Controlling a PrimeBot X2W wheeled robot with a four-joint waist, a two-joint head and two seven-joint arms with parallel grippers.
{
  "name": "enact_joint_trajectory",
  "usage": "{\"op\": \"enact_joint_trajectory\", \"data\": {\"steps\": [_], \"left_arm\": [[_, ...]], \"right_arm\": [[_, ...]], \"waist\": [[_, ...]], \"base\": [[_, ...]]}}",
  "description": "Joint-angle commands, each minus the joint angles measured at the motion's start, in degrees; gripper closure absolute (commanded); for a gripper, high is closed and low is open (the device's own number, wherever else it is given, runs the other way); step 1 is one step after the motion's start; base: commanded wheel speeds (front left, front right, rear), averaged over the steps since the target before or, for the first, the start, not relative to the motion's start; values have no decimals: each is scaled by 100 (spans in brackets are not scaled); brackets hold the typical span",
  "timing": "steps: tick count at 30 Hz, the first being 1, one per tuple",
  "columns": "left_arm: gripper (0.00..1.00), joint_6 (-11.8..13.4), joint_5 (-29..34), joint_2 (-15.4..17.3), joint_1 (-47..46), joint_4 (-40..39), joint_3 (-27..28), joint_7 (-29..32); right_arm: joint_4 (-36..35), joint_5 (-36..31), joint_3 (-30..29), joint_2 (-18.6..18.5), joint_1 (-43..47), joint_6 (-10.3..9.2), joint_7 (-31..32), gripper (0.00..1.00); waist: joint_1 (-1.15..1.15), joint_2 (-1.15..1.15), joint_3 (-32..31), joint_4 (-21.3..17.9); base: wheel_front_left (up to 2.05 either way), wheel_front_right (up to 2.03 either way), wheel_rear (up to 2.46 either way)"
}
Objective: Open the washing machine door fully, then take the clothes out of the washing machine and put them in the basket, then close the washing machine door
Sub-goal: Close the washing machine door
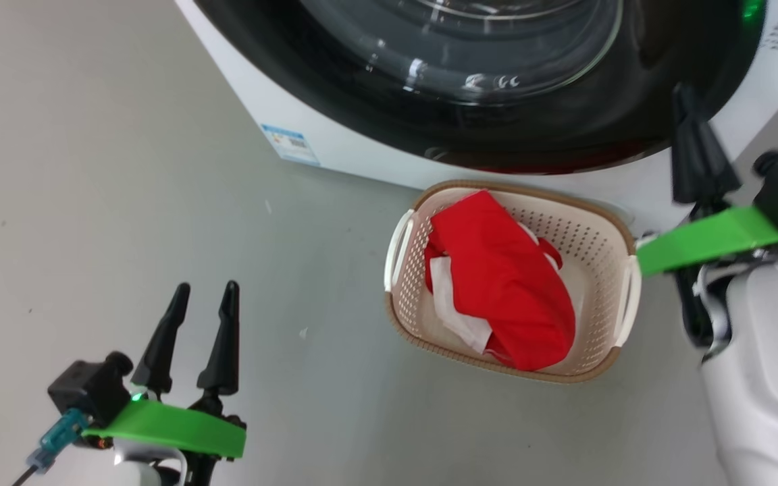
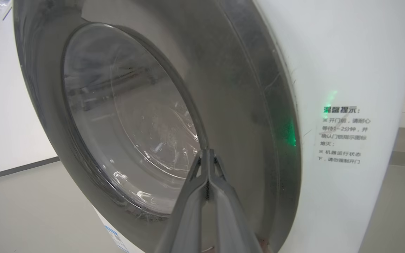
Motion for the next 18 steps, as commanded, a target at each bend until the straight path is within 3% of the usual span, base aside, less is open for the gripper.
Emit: {"op": "enact_joint_trajectory", "data": {"steps": [1,2,3,18], "left_arm": [[0,-32,26,205,81,-103,217,-46],[0,-32,44,225,112,-100,225,-46],[0,-32,71,248,143,-100,240,-46],[0,-32,350,613,532,-301,321,-46]], "right_arm": [[-164,83,190,80,109,-5,-13,51],[-176,107,237,80,205,-5,-13,9],[-198,136,278,80,304,-5,-13,0],[-604,362,379,80,1654,-5,-13,0]], "waist": [[0,-1,-167,-130],[0,-1,-217,-163],[0,-1,-267,-199],[0,-1,-864,-816]], "base": [[0,0,0],[0,0,0],[0,0,0],[0,0,0]]}}
